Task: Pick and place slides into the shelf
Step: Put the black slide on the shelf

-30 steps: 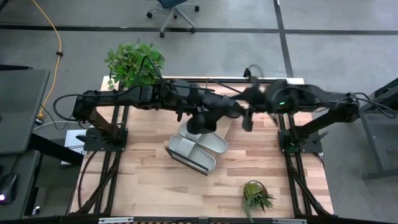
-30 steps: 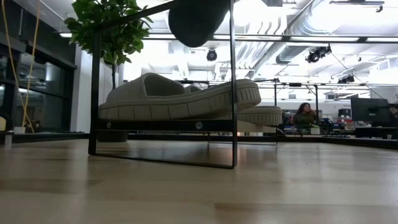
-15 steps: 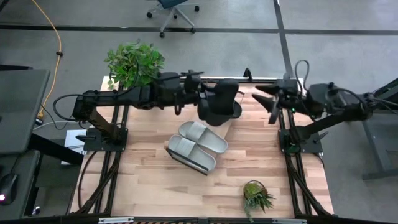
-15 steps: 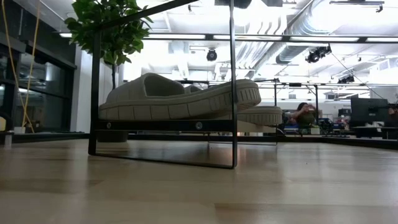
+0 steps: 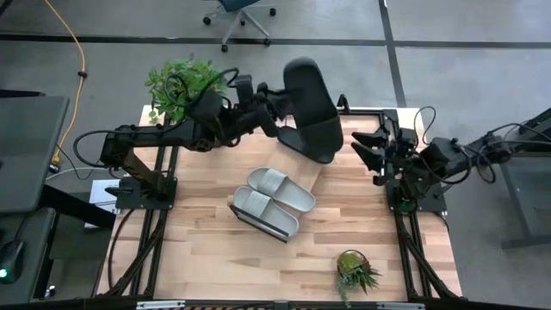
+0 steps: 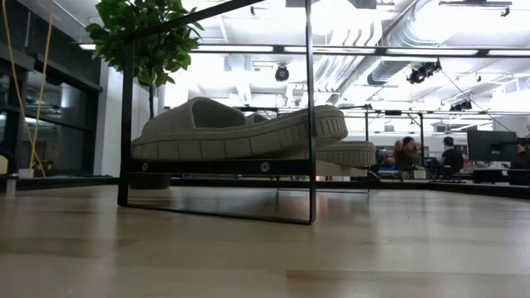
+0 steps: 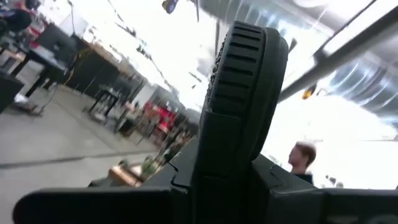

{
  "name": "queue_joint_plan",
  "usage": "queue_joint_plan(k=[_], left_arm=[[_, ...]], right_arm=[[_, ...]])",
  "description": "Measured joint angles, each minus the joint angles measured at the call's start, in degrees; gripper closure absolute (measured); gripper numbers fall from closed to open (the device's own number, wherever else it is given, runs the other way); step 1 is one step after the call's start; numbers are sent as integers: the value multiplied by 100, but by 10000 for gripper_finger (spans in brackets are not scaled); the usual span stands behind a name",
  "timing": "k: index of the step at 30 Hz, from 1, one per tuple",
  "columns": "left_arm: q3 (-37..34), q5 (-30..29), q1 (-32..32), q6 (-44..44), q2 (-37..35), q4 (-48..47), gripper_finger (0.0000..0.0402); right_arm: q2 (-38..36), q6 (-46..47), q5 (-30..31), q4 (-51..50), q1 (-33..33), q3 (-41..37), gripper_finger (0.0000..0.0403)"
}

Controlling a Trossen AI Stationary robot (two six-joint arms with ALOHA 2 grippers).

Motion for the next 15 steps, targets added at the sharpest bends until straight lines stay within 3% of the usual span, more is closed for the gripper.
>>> queue_joint_plan(k=[6,15], left_arm=[[0,-77,-3,-29,-4,332,342],[-4,-33,-3,8,173,584,342]], right_arm=[[233,-324,-329,1818,-2,-446,230],[826,179,-928,2214,-362,-230,174]])
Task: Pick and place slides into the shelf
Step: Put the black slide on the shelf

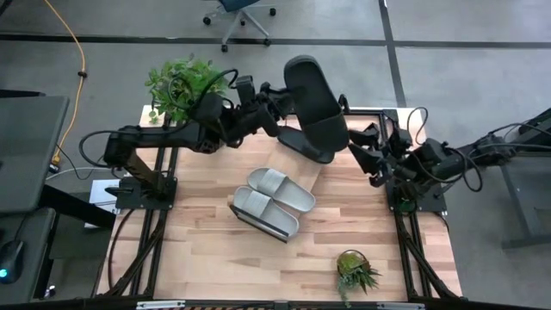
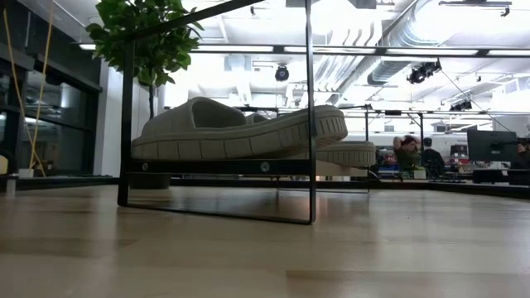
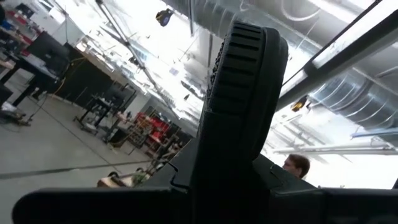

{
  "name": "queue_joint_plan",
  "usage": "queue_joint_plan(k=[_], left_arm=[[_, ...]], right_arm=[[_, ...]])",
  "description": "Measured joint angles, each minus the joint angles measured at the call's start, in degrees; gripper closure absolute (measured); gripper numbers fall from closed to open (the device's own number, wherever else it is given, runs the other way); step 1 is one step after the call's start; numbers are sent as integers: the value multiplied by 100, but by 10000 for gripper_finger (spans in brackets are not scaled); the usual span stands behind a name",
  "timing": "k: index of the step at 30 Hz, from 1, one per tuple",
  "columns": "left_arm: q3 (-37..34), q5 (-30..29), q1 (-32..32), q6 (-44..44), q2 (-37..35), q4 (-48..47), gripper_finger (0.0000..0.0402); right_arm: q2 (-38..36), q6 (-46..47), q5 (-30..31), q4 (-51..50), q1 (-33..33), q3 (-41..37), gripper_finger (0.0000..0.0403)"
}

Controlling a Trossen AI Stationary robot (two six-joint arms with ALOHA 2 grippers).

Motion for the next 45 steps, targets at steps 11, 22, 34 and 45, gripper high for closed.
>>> queue_joint_plan(k=[11,22,34,45], left_arm=[[0,-9,0,217,12,181,342],[3,55,0,2,156,339,342],[4,153,-2,124,174,400,341],[11,187,104,407,155,-256,281]], right_arm=[[445,267,-166,470,-101,40,181],[509,225,-195,562,-171,37,245],[511,99,-189,542,-171,37,367],[271,-357,210,952,-139,20,388]])
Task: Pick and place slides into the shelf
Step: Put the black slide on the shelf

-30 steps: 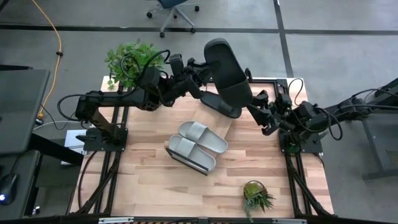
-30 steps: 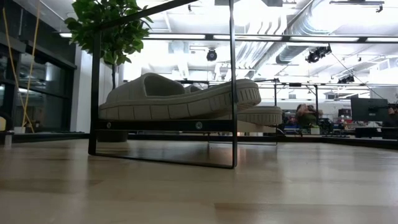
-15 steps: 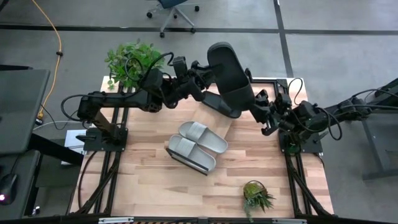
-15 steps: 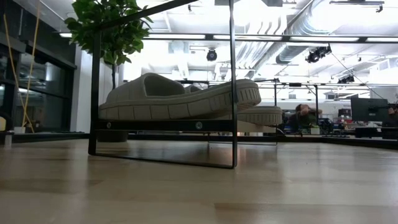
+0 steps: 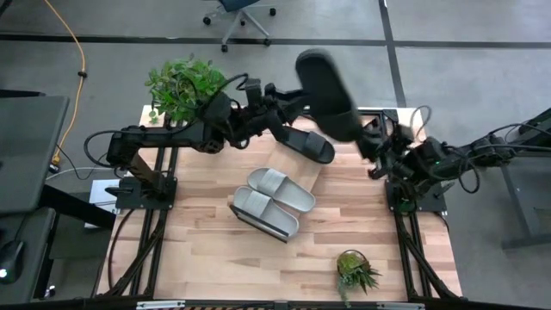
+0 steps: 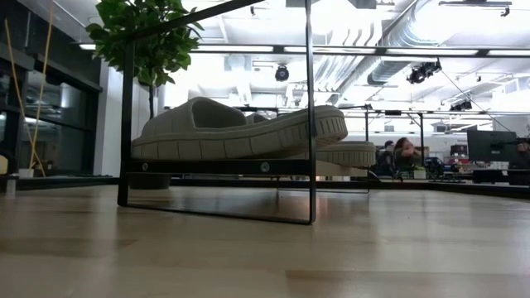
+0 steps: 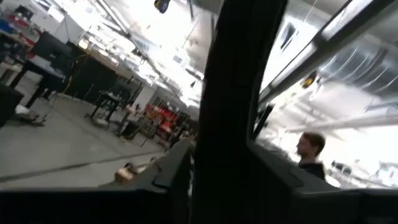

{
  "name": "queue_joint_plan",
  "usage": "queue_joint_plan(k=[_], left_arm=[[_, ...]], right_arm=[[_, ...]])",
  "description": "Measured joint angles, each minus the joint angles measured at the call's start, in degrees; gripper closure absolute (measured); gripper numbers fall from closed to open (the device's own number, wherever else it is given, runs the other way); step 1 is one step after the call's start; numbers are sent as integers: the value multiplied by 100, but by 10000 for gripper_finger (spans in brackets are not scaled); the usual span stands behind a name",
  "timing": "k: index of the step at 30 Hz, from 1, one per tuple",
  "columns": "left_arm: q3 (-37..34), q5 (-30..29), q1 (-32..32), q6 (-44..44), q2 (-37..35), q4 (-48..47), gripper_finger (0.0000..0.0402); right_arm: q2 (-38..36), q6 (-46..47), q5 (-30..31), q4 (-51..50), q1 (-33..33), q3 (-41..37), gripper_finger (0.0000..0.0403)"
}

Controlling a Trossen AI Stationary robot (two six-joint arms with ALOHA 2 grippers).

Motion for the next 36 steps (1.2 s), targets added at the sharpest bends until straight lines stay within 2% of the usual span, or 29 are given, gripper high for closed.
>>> queue_joint_plan(k=[3,6,9,12,18,22,25,30,33,36], left_arm=[[-5,41,21,-17,6,-399,246],[-22,165,169,-29,-146,-1314,218],[-13,320,255,-45,-382,-2442,203],[-13,859,303,-87,-576,-3412,202],[-13,1682,300,-144,-940,-4850,228],[-13,1858,298,40,-1193,-5712,251],[-11,1835,171,175,-1335,-6233,267],[-11,1742,-124,330,-1473,-6769,287],[-11,1736,-314,351,-1539,-6960,293],[-11,1731,-533,367,-1642,-7064,295]], right_arm=[[-256,-255,250,119,81,0,388],[-608,-425,393,125,188,24,388],[-1020,-134,766,-618,256,28,389],[-1502,908,1171,-2138,274,24,389],[-2066,3290,1436,-4963,272,22,389],[-2077,4696,1412,-6464,272,22,389],[-2021,5495,1326,-7232,226,-15,389],[-1904,6205,692,-7523,-91,-279,389],[-1863,6473,171,-7068,-368,-659,389],[-1799,6680,-317,-6183,-617,-1191,389]])
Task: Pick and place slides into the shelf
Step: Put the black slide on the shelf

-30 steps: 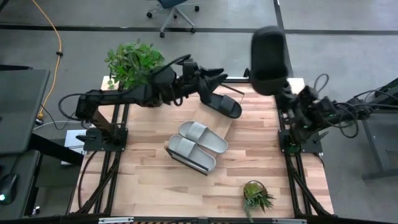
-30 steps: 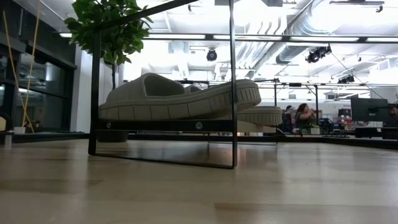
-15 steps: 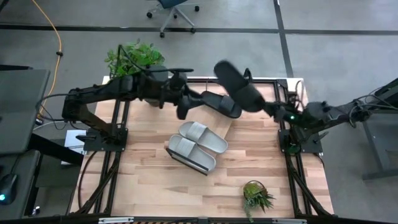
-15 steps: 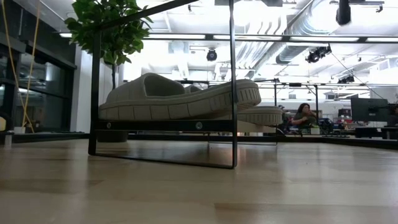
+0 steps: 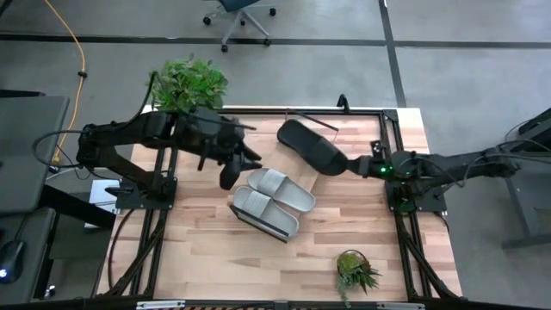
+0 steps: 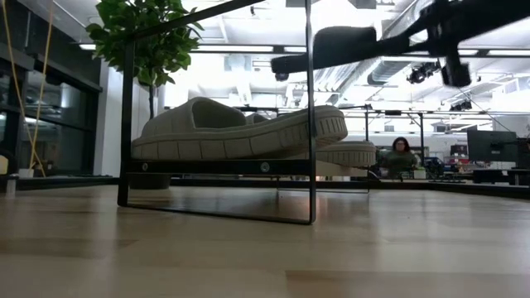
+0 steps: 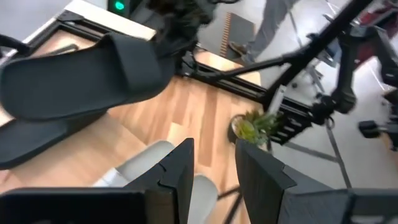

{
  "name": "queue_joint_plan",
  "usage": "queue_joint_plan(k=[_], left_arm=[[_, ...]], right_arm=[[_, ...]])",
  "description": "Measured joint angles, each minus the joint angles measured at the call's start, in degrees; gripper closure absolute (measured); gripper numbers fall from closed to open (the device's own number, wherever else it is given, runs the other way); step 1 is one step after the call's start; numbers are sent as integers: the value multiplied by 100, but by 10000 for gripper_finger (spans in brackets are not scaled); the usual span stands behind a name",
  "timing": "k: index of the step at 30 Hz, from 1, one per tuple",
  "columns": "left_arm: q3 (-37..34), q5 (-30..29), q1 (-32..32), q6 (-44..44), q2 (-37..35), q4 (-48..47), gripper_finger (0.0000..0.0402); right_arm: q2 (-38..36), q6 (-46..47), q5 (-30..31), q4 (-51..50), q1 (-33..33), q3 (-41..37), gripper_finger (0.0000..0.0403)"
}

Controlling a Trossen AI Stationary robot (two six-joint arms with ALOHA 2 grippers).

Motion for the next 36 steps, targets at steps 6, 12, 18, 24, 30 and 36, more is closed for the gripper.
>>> queue_joint_plan(k=[6,12,18,24,30,36], left_arm=[[4,-285,-356,0,-165,-353,295],[2,-517,-516,-44,-324,-917,295],[5,-538,-531,-36,-399,-1075,295],[0,-566,-525,-2,-409,-1167,295],[0,-600,-525,-2,-407,-1269,295],[0,-617,-522,-2,-407,-1294,295]], right_arm=[[237,551,-457,1006,-253,-701,389],[573,848,-993,1040,-550,-853,389],[1020,839,-1266,1380,-849,-855,389],[1650,861,-1527,1768,-1068,-855,389],[2239,863,-1770,2282,-1214,-853,390],[2740,863,-2004,2678,-1325,-851,391]])
